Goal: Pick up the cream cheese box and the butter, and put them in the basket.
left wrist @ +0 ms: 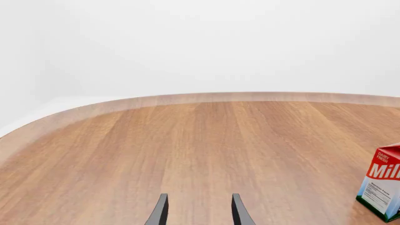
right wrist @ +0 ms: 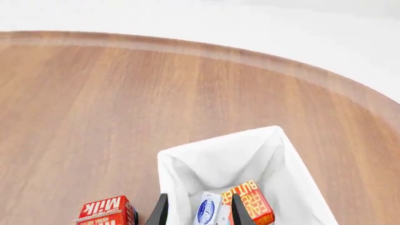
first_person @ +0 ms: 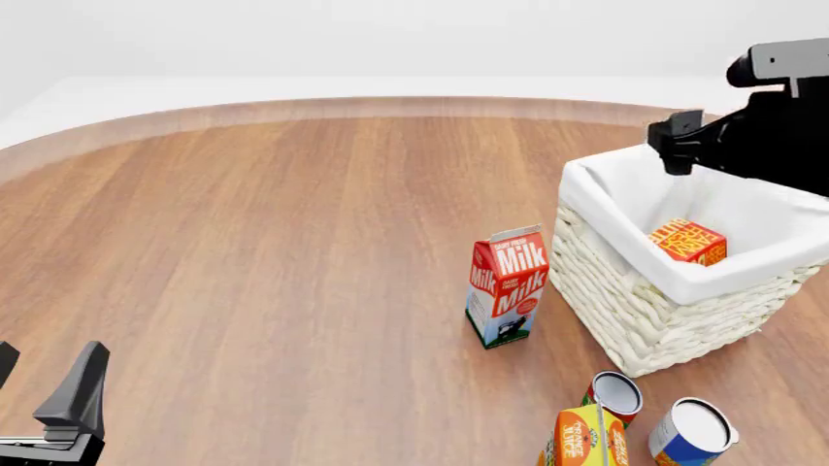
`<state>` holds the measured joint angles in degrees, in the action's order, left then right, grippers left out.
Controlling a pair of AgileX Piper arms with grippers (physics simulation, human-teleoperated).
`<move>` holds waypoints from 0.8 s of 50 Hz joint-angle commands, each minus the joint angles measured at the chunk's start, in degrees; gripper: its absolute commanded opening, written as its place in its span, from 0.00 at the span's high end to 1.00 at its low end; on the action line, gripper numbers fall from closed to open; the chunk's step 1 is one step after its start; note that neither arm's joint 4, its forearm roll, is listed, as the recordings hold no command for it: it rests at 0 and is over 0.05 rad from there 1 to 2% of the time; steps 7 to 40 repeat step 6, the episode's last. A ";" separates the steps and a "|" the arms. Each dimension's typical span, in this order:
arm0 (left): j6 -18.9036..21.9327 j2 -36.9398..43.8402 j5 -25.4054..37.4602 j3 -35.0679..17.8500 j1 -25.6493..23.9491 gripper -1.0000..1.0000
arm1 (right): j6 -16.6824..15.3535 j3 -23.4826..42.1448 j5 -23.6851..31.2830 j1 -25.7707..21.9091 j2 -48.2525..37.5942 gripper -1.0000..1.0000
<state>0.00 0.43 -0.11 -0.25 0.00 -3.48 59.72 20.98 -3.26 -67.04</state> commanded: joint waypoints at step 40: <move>0.00 -0.01 0.00 0.00 0.00 0.00 | -2.70 12.25 11.32 -13.73 10.69 0.00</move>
